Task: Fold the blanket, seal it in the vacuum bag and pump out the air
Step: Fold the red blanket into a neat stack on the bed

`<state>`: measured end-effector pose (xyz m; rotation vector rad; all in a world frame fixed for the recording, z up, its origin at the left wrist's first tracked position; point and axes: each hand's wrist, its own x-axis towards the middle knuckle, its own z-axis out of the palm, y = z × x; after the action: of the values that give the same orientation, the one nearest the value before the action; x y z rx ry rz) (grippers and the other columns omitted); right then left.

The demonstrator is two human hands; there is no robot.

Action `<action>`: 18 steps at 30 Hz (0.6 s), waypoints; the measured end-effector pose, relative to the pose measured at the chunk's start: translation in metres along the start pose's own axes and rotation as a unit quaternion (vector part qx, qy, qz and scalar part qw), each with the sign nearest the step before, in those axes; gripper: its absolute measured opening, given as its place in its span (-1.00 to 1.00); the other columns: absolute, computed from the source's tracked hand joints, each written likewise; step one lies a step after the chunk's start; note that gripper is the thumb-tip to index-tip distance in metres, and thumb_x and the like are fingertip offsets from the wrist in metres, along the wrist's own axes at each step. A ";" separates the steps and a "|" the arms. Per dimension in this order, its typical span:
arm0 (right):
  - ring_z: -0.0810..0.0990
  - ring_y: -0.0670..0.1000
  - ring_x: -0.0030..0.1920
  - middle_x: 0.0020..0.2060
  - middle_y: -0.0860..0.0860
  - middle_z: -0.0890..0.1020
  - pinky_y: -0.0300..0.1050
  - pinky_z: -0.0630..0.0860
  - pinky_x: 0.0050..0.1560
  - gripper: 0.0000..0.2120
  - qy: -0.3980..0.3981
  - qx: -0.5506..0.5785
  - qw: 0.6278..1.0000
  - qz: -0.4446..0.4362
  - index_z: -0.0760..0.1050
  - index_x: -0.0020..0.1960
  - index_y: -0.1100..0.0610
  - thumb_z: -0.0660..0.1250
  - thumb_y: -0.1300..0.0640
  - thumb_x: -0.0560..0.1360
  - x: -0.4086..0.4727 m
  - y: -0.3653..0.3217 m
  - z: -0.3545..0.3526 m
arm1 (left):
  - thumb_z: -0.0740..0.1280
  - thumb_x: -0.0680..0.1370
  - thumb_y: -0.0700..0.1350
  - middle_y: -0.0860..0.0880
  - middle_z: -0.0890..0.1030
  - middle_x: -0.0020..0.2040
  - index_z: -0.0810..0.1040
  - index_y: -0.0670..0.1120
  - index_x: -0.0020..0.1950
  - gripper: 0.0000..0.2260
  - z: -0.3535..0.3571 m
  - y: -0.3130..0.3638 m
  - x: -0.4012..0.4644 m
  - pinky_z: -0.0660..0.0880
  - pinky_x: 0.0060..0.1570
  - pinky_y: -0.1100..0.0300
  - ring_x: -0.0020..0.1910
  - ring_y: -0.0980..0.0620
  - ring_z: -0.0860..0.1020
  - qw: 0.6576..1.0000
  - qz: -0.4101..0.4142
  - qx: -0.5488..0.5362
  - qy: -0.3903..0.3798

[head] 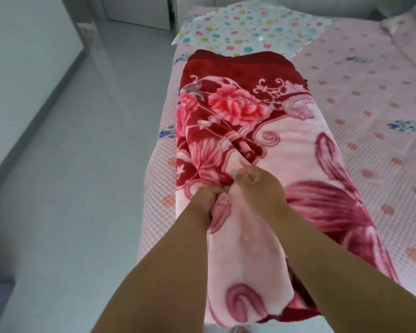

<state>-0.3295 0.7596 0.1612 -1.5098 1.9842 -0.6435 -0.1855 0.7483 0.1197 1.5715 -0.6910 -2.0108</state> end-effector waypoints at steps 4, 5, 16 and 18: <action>0.56 0.06 -0.07 -0.18 0.00 0.61 -0.18 0.33 -0.18 -0.78 0.000 0.021 0.998 -0.065 0.61 -0.08 0.06 0.29 -0.06 0.49 -0.005 0.008 0.006 | 0.37 0.52 -0.17 -0.29 0.62 -0.18 0.60 -0.28 0.01 -0.82 -0.042 -0.037 -0.002 0.61 -0.16 0.02 -0.28 -0.14 0.56 0.996 -0.019 -0.034 0.080; 0.56 0.09 -0.04 -0.14 0.06 0.64 -0.13 0.36 -0.11 -0.78 -0.022 0.006 0.997 -0.074 0.61 -0.06 0.13 0.29 -0.01 0.51 -0.006 0.011 0.013 | 0.37 0.53 -0.13 -0.19 0.57 -0.36 0.57 -0.20 -0.10 -0.87 -0.049 -0.045 -0.009 0.52 -0.43 0.16 -0.47 -0.05 0.49 0.995 -0.030 -0.060 0.073; -0.09 -0.10 0.53 0.55 -0.10 -0.02 0.03 -0.19 0.50 -0.48 -0.174 -0.242 0.945 -0.135 -0.06 0.55 -0.04 -0.17 -0.13 0.62 0.009 0.044 0.070 | 0.38 0.54 -0.12 -0.06 0.52 -0.56 0.47 -0.27 -0.12 -0.78 -0.053 -0.055 -0.011 0.36 -0.59 0.33 -0.66 0.07 0.41 0.994 0.025 -0.013 0.109; -0.05 -0.09 0.53 0.54 -0.09 0.02 0.03 -0.17 0.50 -0.47 -0.194 -0.252 0.941 -0.114 -0.03 0.55 -0.04 -0.20 -0.14 0.61 0.009 0.047 0.076 | 0.39 0.53 -0.01 -0.12 0.62 -0.36 0.43 -0.21 0.12 -0.67 -0.060 -0.050 -0.018 0.50 -0.38 0.24 -0.49 0.01 0.54 0.984 0.033 0.004 0.173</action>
<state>-0.3125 0.7594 0.0724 -2.0030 1.7503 0.1034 -0.1273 0.7922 0.0870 1.8165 -0.6036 -1.6304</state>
